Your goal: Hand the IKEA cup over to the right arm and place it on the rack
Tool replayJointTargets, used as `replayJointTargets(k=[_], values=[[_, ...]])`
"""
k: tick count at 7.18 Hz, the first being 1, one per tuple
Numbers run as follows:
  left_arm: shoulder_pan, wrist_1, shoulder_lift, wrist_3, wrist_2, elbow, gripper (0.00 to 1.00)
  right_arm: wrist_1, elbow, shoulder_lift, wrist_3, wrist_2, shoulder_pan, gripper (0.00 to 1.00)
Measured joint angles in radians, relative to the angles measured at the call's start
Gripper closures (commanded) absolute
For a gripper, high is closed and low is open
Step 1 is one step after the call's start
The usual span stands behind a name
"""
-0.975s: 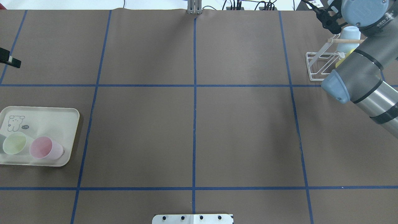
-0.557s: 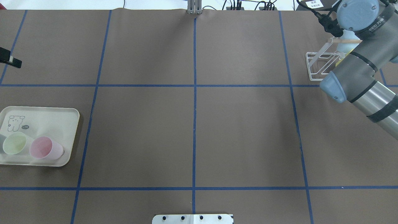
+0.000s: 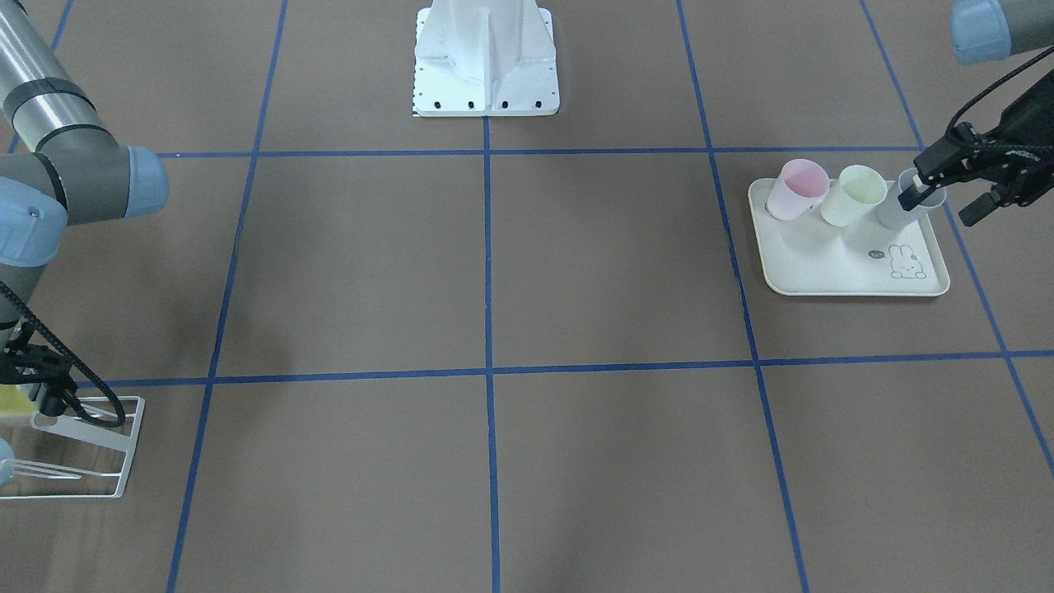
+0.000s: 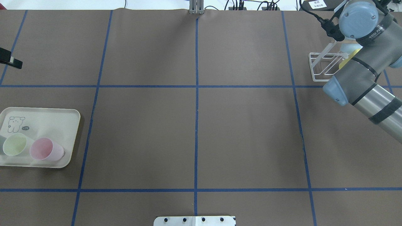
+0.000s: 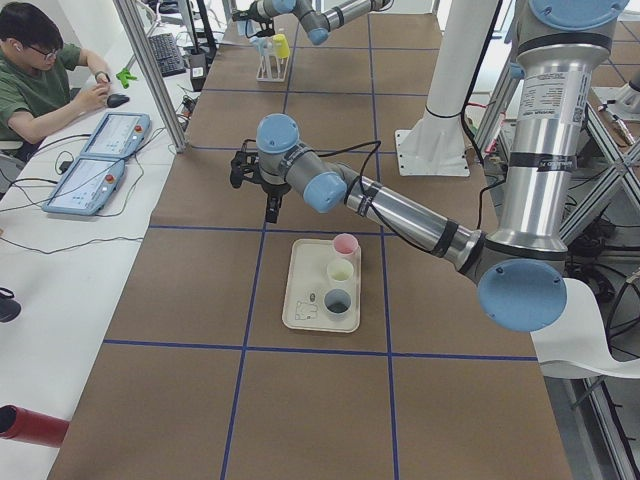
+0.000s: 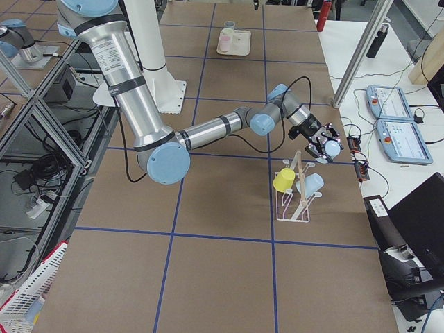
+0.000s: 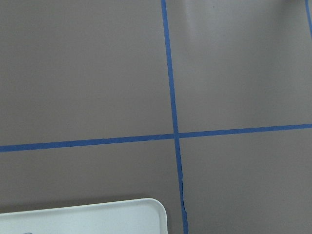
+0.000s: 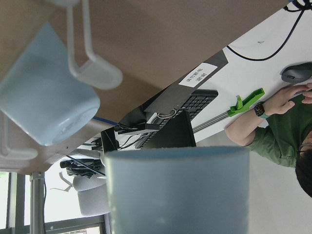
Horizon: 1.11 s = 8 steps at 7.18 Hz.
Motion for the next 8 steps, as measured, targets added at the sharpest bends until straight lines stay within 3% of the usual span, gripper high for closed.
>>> replayJointTargets(k=[2, 8], values=[[0.001, 0.000, 0.000, 0.000, 0.000, 0.002, 0.00, 0.000, -0.007, -0.005, -0.001, -0.063, -0.028, 0.70], [0.004, -0.003, -0.001, -0.001, 0.000, 0.008, 0.00, 0.000, -0.032, -0.026, 0.001, -0.142, -0.073, 0.58]])
